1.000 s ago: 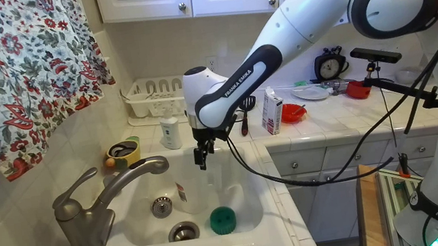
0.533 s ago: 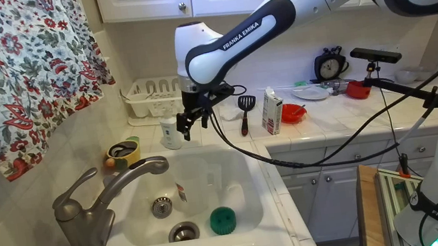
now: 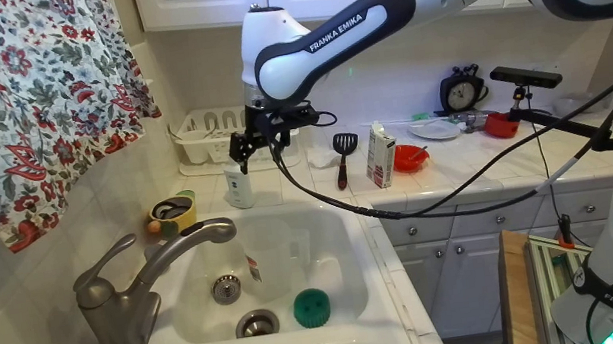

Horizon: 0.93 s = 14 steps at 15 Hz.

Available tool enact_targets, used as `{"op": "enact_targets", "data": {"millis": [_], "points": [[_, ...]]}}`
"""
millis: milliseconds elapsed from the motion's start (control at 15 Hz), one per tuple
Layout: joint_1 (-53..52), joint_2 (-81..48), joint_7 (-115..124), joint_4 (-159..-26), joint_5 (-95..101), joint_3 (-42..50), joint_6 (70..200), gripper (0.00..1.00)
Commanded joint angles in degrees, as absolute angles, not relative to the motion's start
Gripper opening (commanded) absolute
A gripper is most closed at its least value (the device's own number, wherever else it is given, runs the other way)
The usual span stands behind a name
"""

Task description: Pick up the jar and put it in the sink

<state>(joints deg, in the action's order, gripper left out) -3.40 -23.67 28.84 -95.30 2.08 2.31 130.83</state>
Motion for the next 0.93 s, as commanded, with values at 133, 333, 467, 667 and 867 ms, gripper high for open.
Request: {"op": "enact_targets", "data": {"millis": [133, 333, 467, 667, 867], "points": [[-3.57, -21.9, 26.76, -95.48, 0.73, 2.58, 128.55, 1.0], [-1.95, -18.41, 19.76, -96.9, -1.5, 1.22, 125.99, 1.0], [-1.0, -15.89, 14.83, -97.25, -2.7, 0.86, 122.96, 1.0], [-1.62, -16.94, 15.65, -95.32, -0.59, 1.85, 122.59, 1.0], [-0.98, -15.4, 13.66, -95.43, -0.63, 1.83, 121.15, 1.0]]}}
